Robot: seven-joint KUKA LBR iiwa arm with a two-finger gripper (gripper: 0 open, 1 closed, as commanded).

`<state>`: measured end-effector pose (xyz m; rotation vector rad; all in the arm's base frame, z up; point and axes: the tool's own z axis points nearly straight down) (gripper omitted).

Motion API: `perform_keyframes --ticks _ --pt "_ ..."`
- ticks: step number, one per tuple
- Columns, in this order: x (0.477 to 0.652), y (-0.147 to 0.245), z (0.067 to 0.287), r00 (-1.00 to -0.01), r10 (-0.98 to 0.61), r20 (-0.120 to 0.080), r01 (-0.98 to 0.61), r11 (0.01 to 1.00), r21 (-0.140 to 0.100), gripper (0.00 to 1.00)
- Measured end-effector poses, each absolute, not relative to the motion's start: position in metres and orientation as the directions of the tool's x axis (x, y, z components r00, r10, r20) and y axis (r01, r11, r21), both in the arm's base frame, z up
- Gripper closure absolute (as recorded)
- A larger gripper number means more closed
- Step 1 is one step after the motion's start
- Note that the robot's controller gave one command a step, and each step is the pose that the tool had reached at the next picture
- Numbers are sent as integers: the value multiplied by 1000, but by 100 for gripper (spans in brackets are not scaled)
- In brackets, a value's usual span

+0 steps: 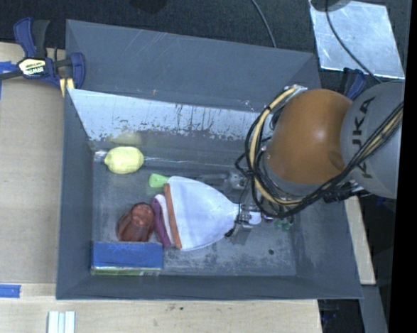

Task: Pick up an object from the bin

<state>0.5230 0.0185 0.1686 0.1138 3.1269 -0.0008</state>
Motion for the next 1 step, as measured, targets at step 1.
perform_keyframes --ticks 1 --pt "515 21 188 -1000 20 -11 20 1000 -1 0"
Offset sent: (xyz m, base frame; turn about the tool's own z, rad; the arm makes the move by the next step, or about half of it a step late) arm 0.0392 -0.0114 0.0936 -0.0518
